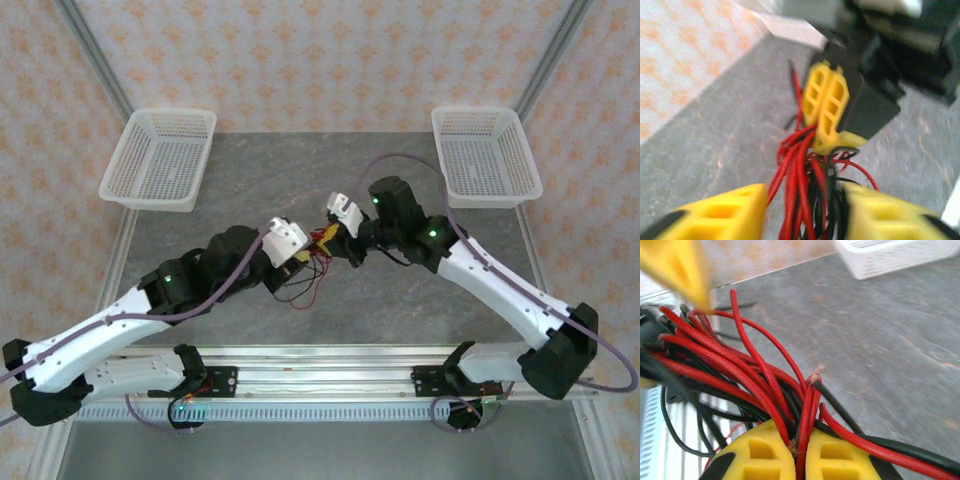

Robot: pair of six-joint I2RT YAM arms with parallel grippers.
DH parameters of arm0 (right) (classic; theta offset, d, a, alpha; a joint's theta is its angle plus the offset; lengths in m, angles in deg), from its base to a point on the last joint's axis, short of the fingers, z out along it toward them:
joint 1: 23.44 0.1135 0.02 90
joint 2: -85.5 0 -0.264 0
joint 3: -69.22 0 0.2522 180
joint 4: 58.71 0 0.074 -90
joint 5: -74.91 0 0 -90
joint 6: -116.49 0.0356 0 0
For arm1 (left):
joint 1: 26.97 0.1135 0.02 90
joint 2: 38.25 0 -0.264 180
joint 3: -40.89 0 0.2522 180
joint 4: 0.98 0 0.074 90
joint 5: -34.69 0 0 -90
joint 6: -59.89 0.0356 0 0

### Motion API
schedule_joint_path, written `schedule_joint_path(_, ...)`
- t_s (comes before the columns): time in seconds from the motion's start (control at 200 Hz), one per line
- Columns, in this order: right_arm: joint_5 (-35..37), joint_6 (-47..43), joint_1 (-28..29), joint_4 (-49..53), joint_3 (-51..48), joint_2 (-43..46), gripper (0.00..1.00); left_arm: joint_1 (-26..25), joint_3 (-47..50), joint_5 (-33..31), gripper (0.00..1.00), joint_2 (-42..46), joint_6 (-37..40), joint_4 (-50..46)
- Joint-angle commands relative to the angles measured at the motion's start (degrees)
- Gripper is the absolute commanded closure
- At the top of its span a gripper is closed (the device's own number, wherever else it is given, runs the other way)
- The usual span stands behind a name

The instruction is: Untangle the cables

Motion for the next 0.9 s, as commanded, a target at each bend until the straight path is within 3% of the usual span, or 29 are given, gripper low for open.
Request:
schedule_joint_path(0.0,12.87,9.1,-0.5,-10.3,-4.1,5.88,0.96,-0.52,-2.89,-6.48,0.17,2.77,-4.35,7.29)
schedule_joint_path(0.08,18.19,12.87,-0.2,-15.0,-6.99,9.4,0.96,-0.51,-4.0,-6.37,0.01,2.91,-7.78,7.18)
schedule_joint_path(0.24,30.13,14.76,2.42,-25.76,-14.56,16.51,0.96,-0.54,-4.97,-5.1,0.01,1.63,-17.85,8.15)
schedule_joint_path(0.435,43.64,9.33,6.11,-38.12,-21.83,22.22,0.97,0.06,-5.83,-1.4,0.01,-4.01,-34.12,8.53)
schedule_joint_path(0.531,45.48,7.53,6.53,-41.9,-23.11,23.16,0.97,2.59,-4.54,4.49,0.01,-5.6,-42.04,12.38)
schedule_joint_path(0.671,46.89,5.98,6.86,-46.85,-24.3,23.07,0.97,7.46,0.74,15.76,0.01,-5.88,-53.05,25.47)
schedule_joint_path(0.896,45.08,3.73,6.97,-48.97,-23.75,21.95,0.97,10.09,2.2,18.36,0.01,-7.93,-58.75,33.56)
